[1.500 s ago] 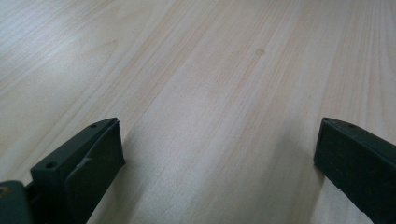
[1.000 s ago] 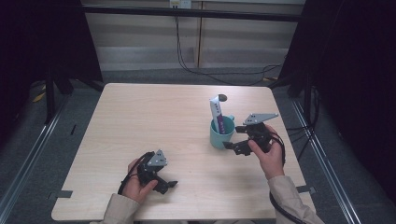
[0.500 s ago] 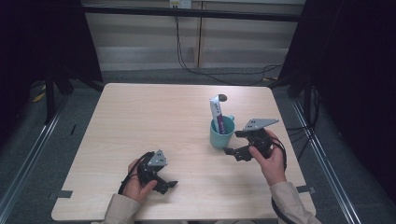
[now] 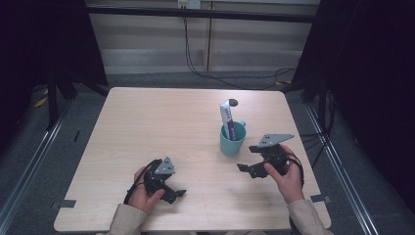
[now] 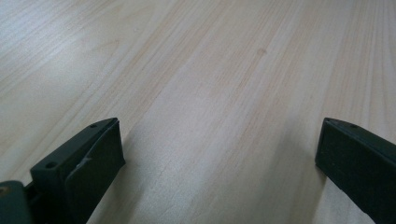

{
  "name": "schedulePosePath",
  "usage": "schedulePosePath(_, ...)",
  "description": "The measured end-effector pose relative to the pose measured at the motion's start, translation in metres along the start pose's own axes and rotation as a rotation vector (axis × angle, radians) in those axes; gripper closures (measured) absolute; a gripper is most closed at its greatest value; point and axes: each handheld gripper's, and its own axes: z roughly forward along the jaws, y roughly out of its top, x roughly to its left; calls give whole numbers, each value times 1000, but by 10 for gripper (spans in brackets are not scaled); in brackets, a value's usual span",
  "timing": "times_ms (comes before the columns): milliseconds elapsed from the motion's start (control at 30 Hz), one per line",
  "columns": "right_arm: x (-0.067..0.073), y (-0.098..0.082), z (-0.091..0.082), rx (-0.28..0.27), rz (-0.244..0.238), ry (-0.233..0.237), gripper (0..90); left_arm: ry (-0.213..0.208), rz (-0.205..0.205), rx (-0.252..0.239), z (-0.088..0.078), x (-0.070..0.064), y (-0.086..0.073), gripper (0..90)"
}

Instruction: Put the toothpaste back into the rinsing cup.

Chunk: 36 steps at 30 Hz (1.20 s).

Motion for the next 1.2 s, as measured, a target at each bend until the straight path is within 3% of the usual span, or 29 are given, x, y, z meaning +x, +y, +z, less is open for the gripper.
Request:
schedulePosePath(700,-1,-39,11,26,33,13,159,0,0,-1,0,0,0,6)
schedulePosePath(1200,-2,-60,17,53,46,-8,159,0,-1,-1,0,0,0,6)
